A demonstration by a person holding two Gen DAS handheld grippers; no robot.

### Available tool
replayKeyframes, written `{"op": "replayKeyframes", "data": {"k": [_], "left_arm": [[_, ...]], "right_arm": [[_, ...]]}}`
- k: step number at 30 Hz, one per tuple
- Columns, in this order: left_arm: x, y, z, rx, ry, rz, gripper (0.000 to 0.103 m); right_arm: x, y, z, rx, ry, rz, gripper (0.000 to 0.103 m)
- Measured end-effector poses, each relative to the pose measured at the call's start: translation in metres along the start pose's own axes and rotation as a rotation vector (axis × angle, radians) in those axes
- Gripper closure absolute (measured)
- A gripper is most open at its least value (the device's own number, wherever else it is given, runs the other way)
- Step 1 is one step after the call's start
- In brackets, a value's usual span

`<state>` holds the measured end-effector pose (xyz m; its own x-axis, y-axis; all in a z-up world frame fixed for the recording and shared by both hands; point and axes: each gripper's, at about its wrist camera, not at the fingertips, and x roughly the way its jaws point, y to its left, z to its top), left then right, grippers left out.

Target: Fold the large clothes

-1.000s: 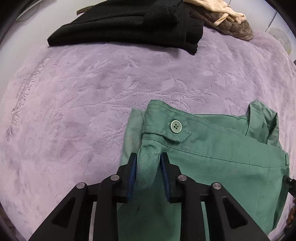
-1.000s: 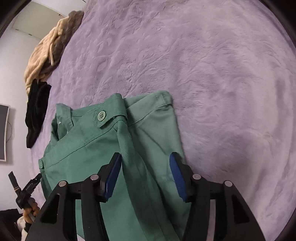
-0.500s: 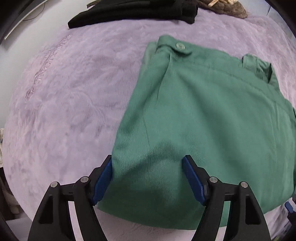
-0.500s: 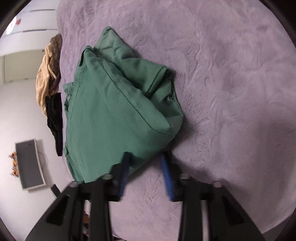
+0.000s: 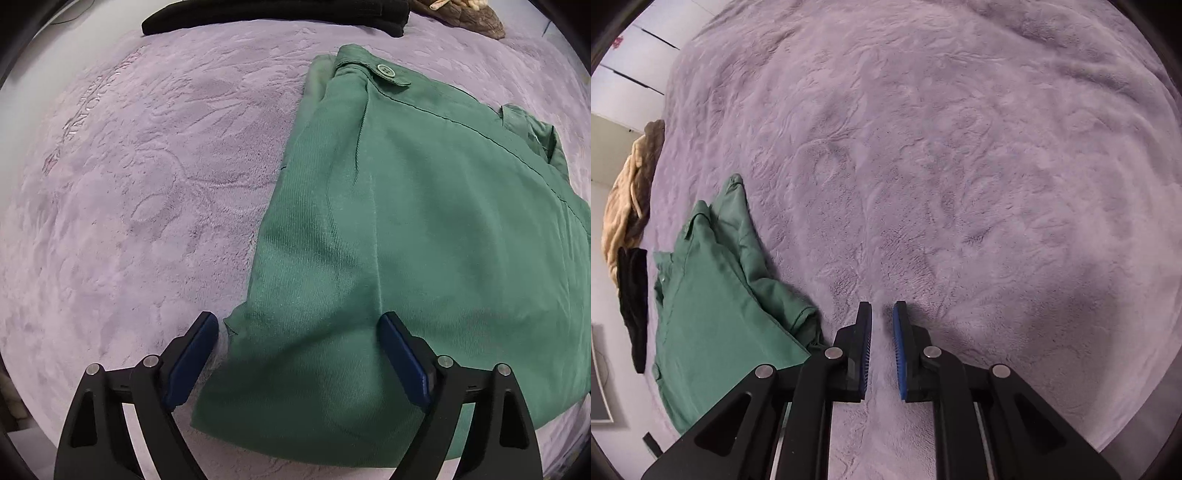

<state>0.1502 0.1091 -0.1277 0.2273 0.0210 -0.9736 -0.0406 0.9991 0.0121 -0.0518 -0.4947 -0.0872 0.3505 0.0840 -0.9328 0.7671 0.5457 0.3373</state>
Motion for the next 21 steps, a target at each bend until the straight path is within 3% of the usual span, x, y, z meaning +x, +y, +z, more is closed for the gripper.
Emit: {"op": "replayKeyframes", "data": {"k": [5,8,11,14,17,21], "left_arm": [[0.003,-0.003,-0.003,0.005,-0.005,0.012,0.013],[0.004,-0.008,-0.002,0.002,-0.002,0.025,0.013],[0.001,-0.014,0.001,0.028,-0.007,0.039,0.013],[-0.002,-0.013,0.006,0.058,-0.009,0.043,0.013],[-0.011,0.004,0.006,0.061,-0.039,0.091,0.013],[-0.016,0.039,0.003,0.0,-0.03,0.058,0.013]], "right_arm": [[0.0,0.076,-0.013,-0.273,0.022,0.129,0.087],[0.024,0.101,-0.02,-0.356,0.081,0.102,0.087],[0.056,0.085,-0.016,-0.345,0.138,-0.005,0.09],[0.063,0.055,-0.006,-0.23,0.176,0.075,0.098],[0.054,0.051,-0.009,-0.241,0.17,0.05,0.098],[0.04,0.059,-0.015,-0.258,0.165,0.002,0.092]]}}
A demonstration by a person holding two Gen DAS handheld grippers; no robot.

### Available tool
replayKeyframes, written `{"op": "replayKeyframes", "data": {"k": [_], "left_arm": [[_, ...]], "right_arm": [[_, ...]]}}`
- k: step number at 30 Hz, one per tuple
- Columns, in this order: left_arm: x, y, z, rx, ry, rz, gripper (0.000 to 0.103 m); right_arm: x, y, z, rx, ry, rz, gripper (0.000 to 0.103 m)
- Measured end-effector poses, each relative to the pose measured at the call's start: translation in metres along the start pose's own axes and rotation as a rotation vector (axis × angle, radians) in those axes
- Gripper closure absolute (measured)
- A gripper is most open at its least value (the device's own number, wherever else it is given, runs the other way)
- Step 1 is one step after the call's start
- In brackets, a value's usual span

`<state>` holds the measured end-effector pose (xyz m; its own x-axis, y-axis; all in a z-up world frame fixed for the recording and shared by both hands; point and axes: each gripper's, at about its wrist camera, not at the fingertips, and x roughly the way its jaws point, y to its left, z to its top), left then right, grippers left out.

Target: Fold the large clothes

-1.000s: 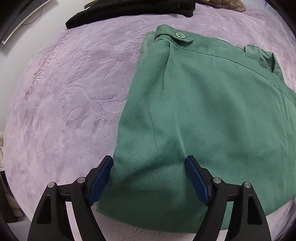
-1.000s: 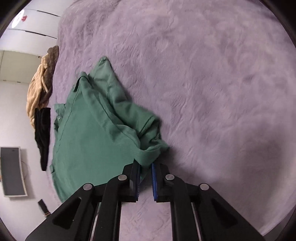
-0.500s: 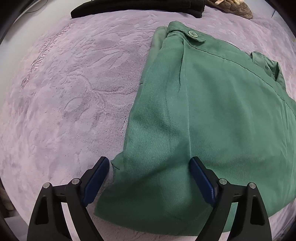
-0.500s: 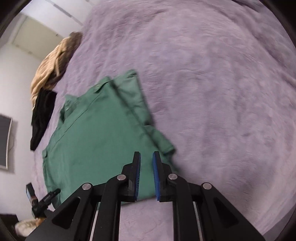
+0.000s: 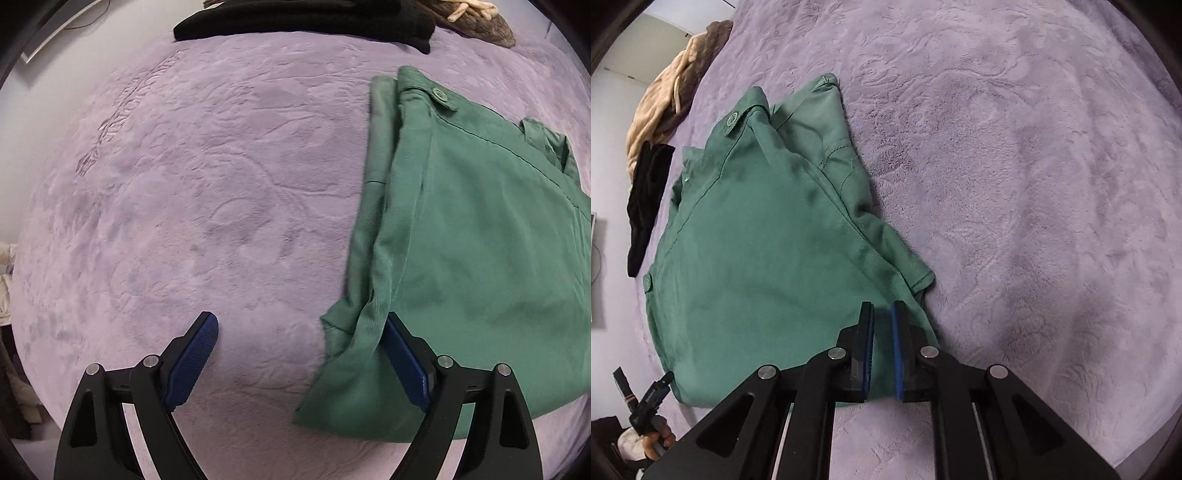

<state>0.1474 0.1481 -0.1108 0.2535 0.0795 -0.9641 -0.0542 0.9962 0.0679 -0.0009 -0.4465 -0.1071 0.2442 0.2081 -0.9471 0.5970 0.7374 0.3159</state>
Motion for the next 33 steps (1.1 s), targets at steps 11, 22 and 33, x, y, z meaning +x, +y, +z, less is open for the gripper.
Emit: {"op": "replayKeyframes", "data": {"k": [11,22,33], "left_arm": [[-0.029,0.032,-0.012,-0.05,-0.015,-0.005,0.021],[0.012,0.032,-0.029,-0.014,0.068,-0.009,0.021],[-0.018,0.035,-0.05,0.064,0.087,0.004,0.021]], "right_arm": [[-0.022,0.048,-0.05,-0.047,0.032,0.041,0.086],[-0.005,0.122,-0.101,-0.187,0.144,0.102,0.058],[-0.002,0.159,-0.13,-0.225,0.199,0.113,0.044]]}}
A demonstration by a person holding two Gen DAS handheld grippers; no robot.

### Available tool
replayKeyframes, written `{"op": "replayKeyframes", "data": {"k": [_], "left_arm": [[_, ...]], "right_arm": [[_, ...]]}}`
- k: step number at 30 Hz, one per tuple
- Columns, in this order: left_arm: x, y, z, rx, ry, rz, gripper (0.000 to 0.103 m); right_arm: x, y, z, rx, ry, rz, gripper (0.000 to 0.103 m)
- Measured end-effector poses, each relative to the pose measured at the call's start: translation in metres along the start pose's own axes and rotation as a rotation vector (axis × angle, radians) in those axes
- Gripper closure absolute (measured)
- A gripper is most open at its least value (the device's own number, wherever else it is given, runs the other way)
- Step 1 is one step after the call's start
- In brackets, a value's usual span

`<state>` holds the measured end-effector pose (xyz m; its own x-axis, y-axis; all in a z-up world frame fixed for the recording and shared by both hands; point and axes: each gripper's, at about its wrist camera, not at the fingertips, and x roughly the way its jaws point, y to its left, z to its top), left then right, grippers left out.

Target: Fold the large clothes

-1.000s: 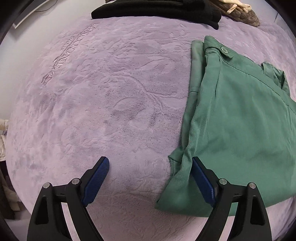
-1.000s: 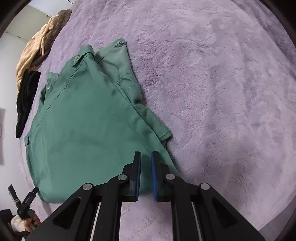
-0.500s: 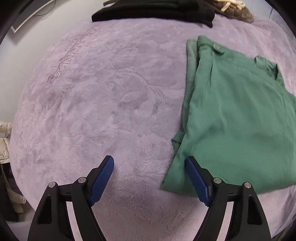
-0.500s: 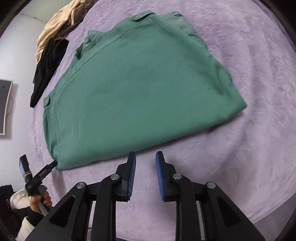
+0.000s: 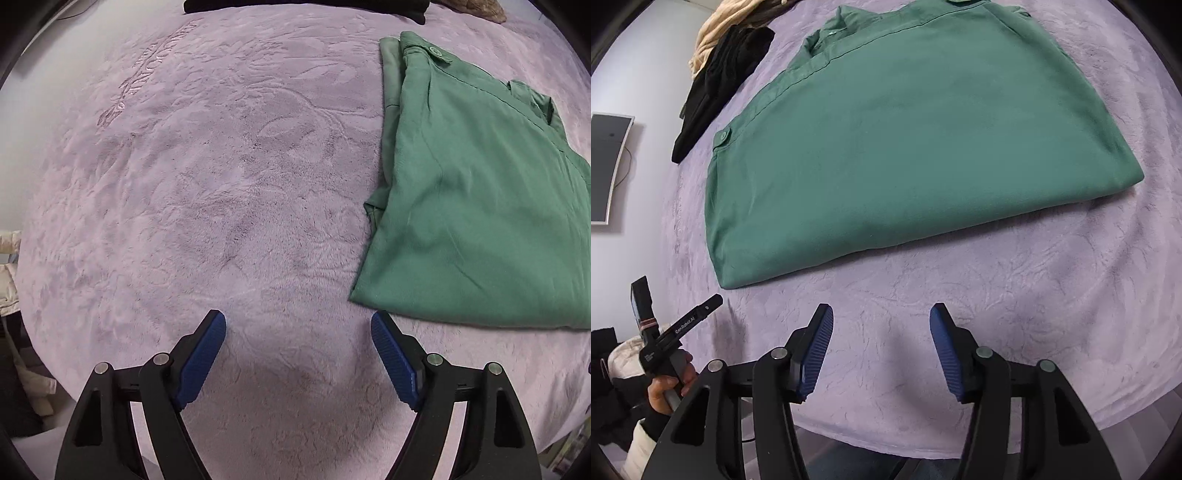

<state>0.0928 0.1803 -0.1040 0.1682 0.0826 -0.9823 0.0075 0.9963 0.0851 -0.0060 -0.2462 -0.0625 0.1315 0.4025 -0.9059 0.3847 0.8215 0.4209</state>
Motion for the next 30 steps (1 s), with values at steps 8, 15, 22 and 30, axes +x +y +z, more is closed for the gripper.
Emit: {"op": "replayKeyframes", "data": {"k": [8,15,22,30], "left_arm": [[-0.013,-0.017,-0.021,0.049,0.013,-0.013,0.021],[-0.03,-0.041,-0.04,0.072,0.02,-0.022,0.021],[-0.044,-0.054,-0.045,0.105,-0.005,-0.007,0.0],[-0.042,-0.052,-0.044,0.099,-0.002,-0.027,0.0]], "right_arm": [[0.011,0.017,-0.011,-0.004,0.027,0.003,0.036],[0.01,0.015,-0.014,0.012,0.031,0.001,0.032],[0.015,0.018,-0.014,0.017,0.035,0.008,0.032],[0.026,0.034,-0.014,0.014,0.01,0.119,0.02]]}}
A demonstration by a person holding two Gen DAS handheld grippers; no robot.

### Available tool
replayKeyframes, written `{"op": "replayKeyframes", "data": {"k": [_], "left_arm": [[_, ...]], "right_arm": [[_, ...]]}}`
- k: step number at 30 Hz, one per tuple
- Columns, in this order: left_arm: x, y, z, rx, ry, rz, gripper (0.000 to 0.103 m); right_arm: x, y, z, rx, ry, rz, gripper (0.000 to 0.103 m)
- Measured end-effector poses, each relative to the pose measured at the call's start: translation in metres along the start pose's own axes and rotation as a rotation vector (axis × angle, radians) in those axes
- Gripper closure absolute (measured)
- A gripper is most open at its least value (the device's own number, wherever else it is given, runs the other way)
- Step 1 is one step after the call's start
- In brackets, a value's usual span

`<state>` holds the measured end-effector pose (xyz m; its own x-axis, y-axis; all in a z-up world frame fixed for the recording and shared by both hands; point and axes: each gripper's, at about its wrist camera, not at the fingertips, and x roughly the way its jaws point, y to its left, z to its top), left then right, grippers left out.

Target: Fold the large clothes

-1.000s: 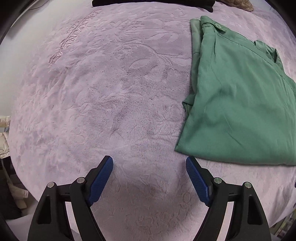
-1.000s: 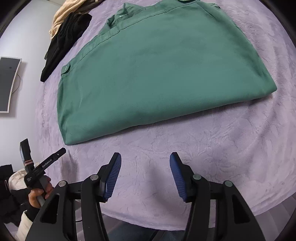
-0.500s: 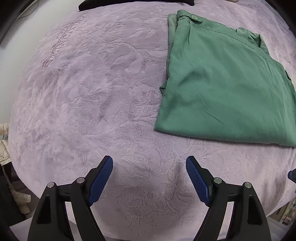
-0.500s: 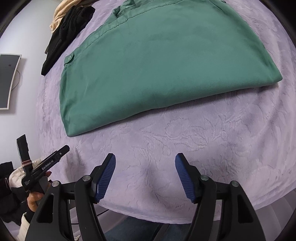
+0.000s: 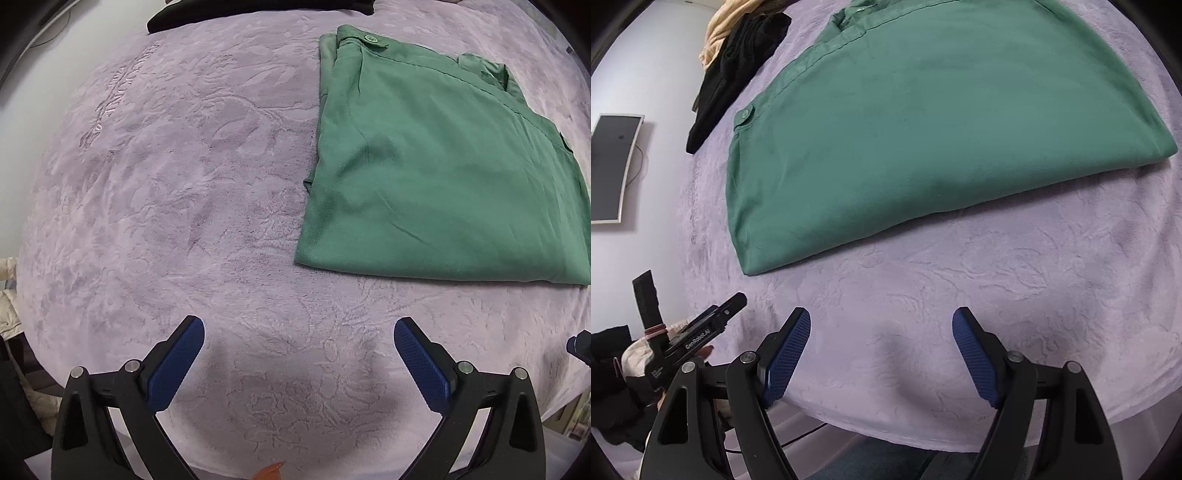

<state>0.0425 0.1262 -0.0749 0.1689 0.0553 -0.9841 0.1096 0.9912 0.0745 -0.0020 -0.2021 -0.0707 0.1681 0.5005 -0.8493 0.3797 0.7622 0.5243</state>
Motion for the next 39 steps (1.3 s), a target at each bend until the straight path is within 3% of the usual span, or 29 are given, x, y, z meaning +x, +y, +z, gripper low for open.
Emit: {"op": "replayKeyframes", "data": {"k": [5,13,18,24,25,26,27,28,30,33,37,39], "left_arm": [[0.014,0.01,0.006,0.002,0.003,-0.002,0.0],[0.022,0.018,0.019,0.003,-0.007,-0.101,0.0],[0.023,0.03,0.035,-0.036,-0.037,-0.208,0.0],[0.036,0.044,0.062,-0.046,-0.06,-0.347,0.0],[0.039,0.045,0.066,-0.05,-0.059,-0.371,0.0],[0.043,0.046,0.069,-0.057,-0.055,-0.394,0.0],[0.047,0.047,0.074,-0.067,-0.049,-0.424,0.0],[0.05,0.047,0.079,-0.074,-0.045,-0.46,0.0],[0.057,0.044,0.083,-0.08,-0.039,-0.527,0.0],[0.068,0.039,0.1,-0.08,-0.018,-0.616,0.0],[0.082,0.028,0.125,-0.097,0.014,-0.725,0.0],[0.089,0.02,0.137,-0.108,0.045,-0.784,0.0]], "right_arm": [[0.026,0.012,0.005,0.032,0.034,0.093,0.02],[0.077,0.017,0.015,0.195,0.048,0.316,0.02],[0.103,0.019,0.027,0.273,-0.015,0.457,0.02],[0.125,0.022,0.039,0.385,-0.069,0.527,0.019],[0.125,0.022,0.04,0.394,-0.074,0.547,0.026],[0.125,0.023,0.043,0.393,-0.073,0.572,0.057],[0.123,0.022,0.045,0.382,-0.065,0.576,0.073],[0.121,0.022,0.048,0.369,-0.065,0.591,0.081],[0.109,0.022,0.053,0.325,-0.076,0.66,0.087],[0.088,0.03,0.058,0.24,-0.103,0.705,0.088],[0.077,0.035,0.06,0.188,-0.091,0.719,0.088],[0.081,0.037,0.058,0.162,-0.057,0.685,0.088]]}}
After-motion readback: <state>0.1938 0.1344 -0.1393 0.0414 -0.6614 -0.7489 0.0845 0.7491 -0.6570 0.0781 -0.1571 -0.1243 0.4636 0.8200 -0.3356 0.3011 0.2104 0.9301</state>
